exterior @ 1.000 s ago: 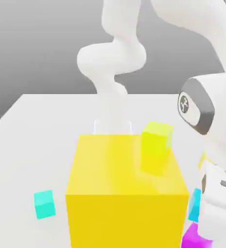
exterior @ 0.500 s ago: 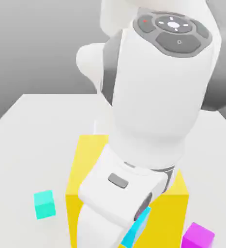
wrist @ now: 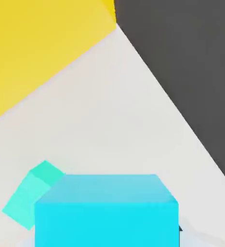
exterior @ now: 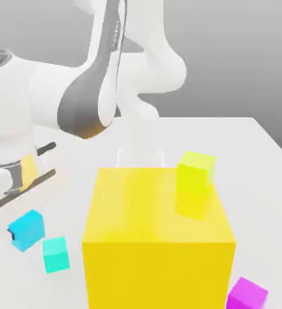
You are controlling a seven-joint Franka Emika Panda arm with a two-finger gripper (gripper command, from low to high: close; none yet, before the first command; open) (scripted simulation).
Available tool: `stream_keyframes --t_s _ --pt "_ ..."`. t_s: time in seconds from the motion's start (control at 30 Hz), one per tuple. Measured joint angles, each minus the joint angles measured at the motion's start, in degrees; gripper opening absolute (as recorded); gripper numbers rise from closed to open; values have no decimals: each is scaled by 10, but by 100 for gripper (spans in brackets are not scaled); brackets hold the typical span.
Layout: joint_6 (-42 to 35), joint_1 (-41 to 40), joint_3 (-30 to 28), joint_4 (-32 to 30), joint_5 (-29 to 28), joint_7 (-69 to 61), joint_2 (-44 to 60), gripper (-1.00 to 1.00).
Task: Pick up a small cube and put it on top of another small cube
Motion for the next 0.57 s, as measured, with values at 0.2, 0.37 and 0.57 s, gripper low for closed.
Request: stream_keyframes --t_s 0.2,0.37,0.57 --pt "92 -23 -3 -124 -10 -59 -63 -100" --pt "162 -32 22 -138 63 -123 -7 -100" --pt "212 -55 57 -136 126 -168 51 100"
